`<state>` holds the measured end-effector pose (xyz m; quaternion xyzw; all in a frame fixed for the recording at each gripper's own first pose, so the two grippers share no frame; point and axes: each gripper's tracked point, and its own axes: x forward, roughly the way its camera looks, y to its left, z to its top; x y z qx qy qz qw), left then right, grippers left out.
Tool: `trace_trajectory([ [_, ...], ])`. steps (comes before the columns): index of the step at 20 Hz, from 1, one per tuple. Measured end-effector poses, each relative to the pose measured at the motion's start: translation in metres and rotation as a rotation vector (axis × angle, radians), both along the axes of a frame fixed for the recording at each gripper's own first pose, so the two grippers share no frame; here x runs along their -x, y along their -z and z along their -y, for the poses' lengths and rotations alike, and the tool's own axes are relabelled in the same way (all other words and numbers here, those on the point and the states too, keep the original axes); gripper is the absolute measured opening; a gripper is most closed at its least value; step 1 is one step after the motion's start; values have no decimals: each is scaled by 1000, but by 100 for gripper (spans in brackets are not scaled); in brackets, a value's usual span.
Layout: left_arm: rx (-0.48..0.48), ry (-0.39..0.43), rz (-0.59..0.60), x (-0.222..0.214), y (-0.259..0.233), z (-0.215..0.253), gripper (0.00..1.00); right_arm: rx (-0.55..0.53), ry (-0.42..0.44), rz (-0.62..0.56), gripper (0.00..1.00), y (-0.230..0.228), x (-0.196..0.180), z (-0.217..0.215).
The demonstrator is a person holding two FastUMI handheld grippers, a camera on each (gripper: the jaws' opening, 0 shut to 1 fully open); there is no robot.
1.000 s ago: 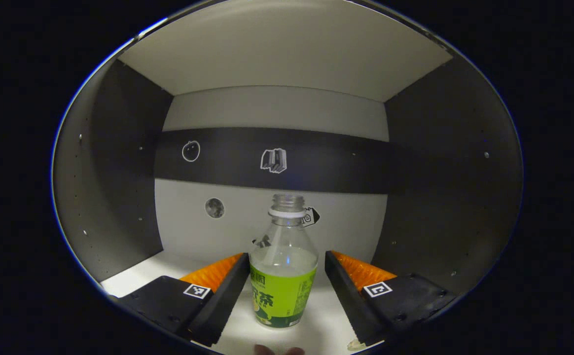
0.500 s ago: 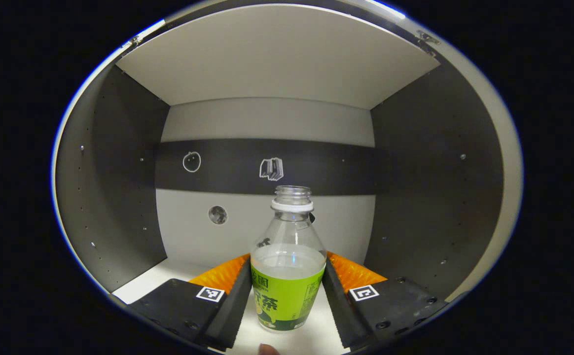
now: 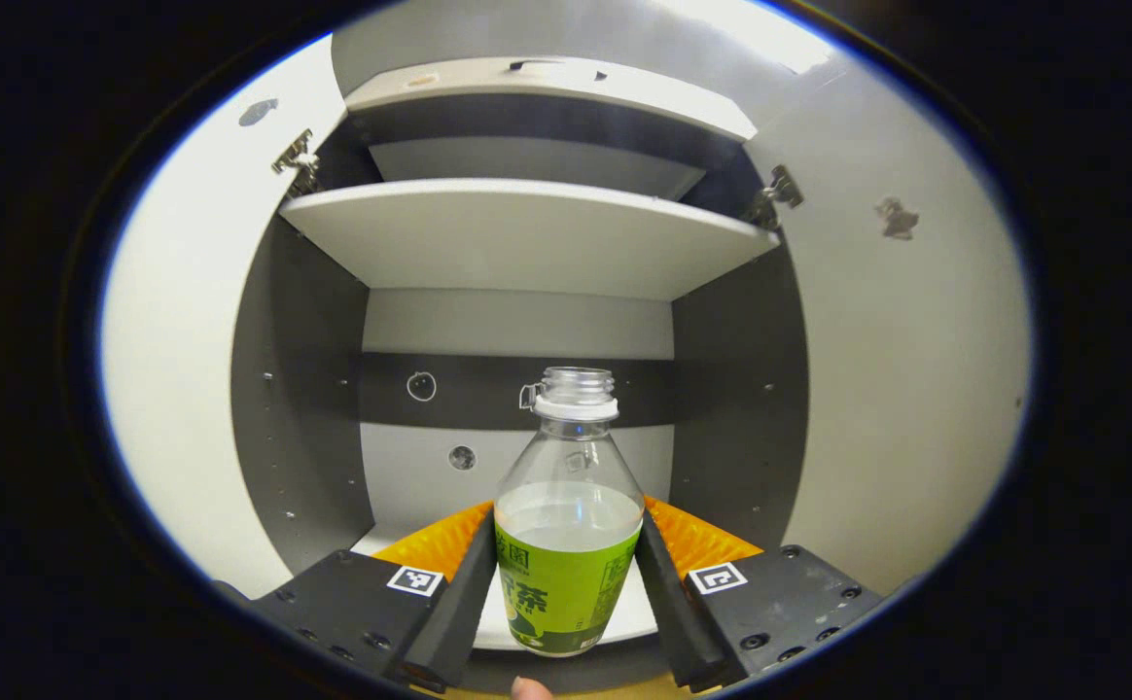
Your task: Grasp the bottle in the cabinet with the left hand and place it on the coaster, then close the right door with the right hand and the left door with the left hand.
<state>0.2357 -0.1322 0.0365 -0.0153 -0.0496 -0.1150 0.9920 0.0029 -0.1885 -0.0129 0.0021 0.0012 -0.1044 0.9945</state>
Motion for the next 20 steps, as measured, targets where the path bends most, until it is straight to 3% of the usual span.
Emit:
trace_trajectory([
  [6,10,69,14,92,18,-8,77,-10,-19,30,97,-11,6,-15],
  [12,5,89,14,164,72,-10,77,19,-27,58,97,-17,8,-25],
  [20,4,2,-30,222,169,6,77,91,-22,142,97,-34,5,-24],
])
